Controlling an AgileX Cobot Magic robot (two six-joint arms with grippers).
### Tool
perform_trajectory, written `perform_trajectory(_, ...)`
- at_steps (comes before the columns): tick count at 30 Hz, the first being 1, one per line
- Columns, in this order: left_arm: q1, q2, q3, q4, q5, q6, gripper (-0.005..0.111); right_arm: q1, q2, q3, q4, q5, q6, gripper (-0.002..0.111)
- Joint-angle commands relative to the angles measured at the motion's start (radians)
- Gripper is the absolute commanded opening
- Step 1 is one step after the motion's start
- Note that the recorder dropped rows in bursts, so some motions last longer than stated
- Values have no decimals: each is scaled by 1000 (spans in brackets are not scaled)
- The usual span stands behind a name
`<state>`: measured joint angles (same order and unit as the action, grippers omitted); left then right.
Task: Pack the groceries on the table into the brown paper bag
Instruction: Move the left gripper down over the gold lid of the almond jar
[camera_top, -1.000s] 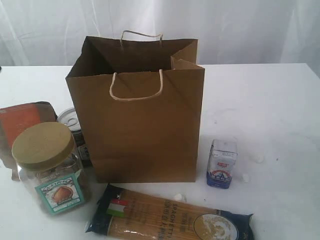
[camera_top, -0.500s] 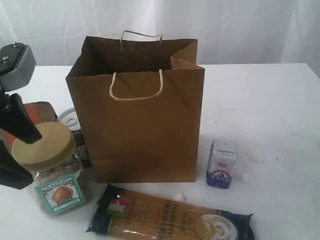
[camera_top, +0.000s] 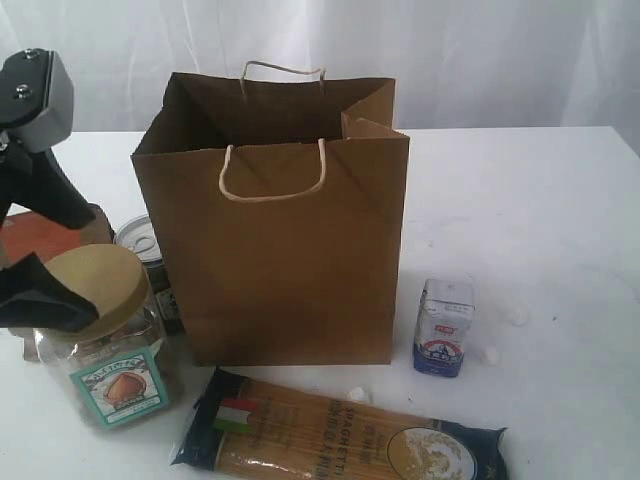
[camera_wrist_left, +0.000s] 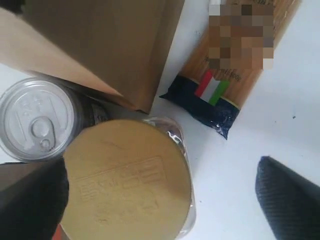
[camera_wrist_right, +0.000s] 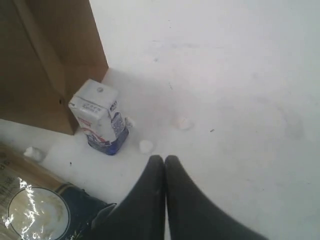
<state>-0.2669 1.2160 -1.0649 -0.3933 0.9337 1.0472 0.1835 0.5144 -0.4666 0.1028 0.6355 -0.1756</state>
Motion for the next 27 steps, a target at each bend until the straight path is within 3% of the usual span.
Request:
perform_trajectory(1,-5,-4,5,-12,-17,1,105,-4,3,4,5,-1,5,0)
perform_trajectory(13,-5,20,7,-6,-23,-56,105,-4,3,4,5,-31,5,0)
perform_trajectory(27,-5,168,7,33,-89,-105,105,-4,3,4,5,6,5,0)
